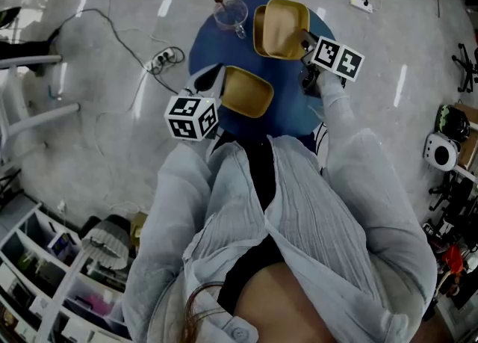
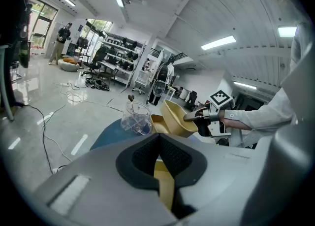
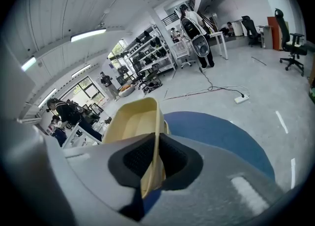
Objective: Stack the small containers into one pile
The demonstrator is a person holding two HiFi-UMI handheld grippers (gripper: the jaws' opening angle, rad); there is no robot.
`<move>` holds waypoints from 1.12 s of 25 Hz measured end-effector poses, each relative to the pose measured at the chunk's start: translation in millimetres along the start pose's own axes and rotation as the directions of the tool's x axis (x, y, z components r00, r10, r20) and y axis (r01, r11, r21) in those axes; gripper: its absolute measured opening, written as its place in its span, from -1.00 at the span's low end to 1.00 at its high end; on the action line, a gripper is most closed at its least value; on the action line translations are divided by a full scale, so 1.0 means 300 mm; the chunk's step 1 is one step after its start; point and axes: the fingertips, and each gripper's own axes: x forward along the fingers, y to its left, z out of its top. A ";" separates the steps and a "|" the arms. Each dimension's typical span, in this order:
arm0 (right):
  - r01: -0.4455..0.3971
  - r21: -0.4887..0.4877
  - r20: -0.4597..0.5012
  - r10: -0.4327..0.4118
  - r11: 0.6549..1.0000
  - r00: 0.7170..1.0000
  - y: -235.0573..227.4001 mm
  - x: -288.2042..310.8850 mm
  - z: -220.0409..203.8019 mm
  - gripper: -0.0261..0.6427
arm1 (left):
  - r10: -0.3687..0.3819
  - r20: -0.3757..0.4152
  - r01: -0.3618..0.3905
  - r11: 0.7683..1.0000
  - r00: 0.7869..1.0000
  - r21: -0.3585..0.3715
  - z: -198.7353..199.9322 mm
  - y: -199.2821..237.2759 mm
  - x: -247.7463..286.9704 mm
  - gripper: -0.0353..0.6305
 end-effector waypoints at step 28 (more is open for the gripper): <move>0.032 -0.045 -0.098 -0.036 0.999 0.995 -0.013 0.121 -0.087 -0.84 | 0.024 -0.035 -0.026 0.999 0.999 -0.040 -0.041 0.056 -0.001 -0.86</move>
